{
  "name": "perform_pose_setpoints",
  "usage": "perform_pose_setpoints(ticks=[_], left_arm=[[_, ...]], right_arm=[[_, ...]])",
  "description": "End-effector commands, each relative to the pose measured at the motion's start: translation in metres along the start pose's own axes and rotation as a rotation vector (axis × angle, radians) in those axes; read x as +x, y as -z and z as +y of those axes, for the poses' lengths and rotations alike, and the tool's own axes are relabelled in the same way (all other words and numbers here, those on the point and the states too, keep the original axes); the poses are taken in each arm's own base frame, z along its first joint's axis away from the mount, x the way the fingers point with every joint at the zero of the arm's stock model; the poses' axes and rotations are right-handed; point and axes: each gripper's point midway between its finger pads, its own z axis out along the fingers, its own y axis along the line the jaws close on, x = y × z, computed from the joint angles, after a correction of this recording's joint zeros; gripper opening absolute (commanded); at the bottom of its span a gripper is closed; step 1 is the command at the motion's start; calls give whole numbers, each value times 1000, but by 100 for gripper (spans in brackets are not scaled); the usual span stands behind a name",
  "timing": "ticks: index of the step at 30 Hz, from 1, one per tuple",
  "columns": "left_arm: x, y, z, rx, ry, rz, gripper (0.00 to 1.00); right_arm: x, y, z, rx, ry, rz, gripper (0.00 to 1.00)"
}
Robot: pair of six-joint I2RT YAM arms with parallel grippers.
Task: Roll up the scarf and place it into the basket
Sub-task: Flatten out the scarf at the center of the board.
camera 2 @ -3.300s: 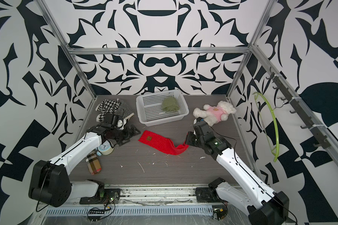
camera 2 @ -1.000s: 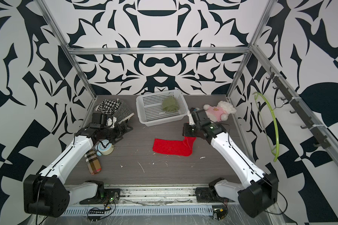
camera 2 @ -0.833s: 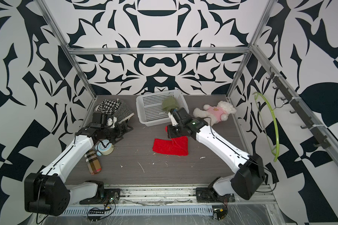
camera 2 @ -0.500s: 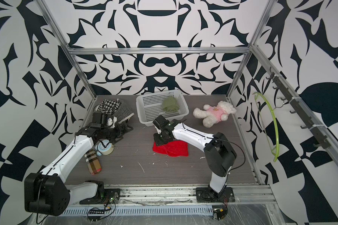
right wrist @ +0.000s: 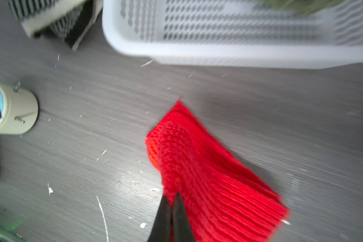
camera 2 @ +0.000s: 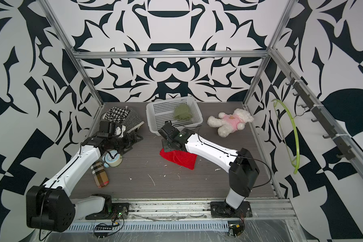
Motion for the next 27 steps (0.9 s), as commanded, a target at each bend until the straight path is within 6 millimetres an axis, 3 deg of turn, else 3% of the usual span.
perform_pose_setpoints(ticks=[1,4,7,11,15,17,22,24,27], left_arm=[[1,-10,-10,40,-31,38,99],[22,-30,-26,76,-65,136,99],[55,-50,-63,168,-143,222,99],[98,-83,-109,230,-256,330,99],[118,-125,-137,276,-259,401,99],[122,-147,-136,258,-250,418,99],[118,-197,-100,152,-164,401,99],[118,-207,-80,89,-151,385,99],[113,-206,-51,-8,-127,330,99]], right_arm=[[-8,36,-37,141,-40,-81,0],[3,58,-66,219,-116,-116,0],[31,84,-114,331,-250,-165,0],[96,95,-190,458,-461,-131,0],[152,89,-236,514,-629,-83,0],[169,87,-248,542,-669,-65,0],[186,79,-262,607,-709,-16,0],[187,77,-264,622,-709,-3,0],[183,74,-262,616,-710,-4,0]])
